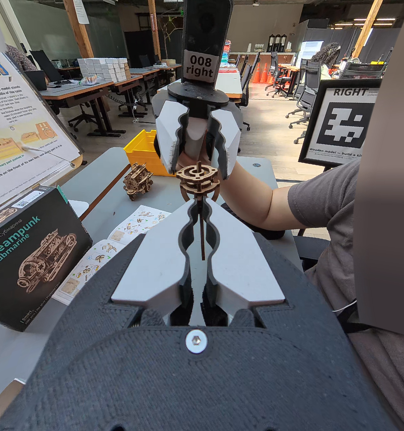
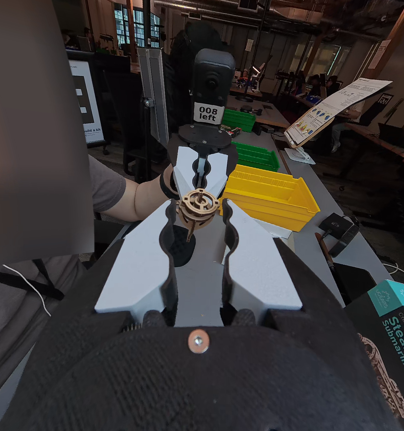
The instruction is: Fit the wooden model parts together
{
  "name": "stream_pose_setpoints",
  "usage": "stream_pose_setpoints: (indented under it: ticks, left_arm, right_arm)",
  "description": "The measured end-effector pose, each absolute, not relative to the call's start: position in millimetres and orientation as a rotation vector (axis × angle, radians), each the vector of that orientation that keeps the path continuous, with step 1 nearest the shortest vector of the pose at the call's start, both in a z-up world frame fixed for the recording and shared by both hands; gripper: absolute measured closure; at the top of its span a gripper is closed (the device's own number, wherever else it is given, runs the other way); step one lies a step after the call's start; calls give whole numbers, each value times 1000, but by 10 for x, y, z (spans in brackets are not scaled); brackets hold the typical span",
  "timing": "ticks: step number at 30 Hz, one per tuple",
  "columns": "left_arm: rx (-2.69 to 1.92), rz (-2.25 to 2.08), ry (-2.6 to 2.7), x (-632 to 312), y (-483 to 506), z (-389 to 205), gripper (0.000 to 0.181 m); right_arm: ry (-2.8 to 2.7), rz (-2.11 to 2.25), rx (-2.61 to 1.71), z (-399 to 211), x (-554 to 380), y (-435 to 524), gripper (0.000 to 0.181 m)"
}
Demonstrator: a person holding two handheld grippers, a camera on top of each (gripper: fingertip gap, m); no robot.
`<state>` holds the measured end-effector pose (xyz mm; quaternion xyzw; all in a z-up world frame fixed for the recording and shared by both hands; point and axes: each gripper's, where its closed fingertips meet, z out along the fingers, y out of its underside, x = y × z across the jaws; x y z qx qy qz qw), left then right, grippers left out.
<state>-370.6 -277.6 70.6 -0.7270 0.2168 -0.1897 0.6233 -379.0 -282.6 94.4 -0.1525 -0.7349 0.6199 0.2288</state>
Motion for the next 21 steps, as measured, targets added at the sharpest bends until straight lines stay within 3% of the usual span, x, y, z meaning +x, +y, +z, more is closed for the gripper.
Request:
stream_pose_setpoints:
  ticks: [21]
  left_arm:
    - [-1666, -401, 487, -3737, -2758, 711, 180]
  right_arm:
    - [-2022, 1808, -475, 970, -3790, -2775, 147]
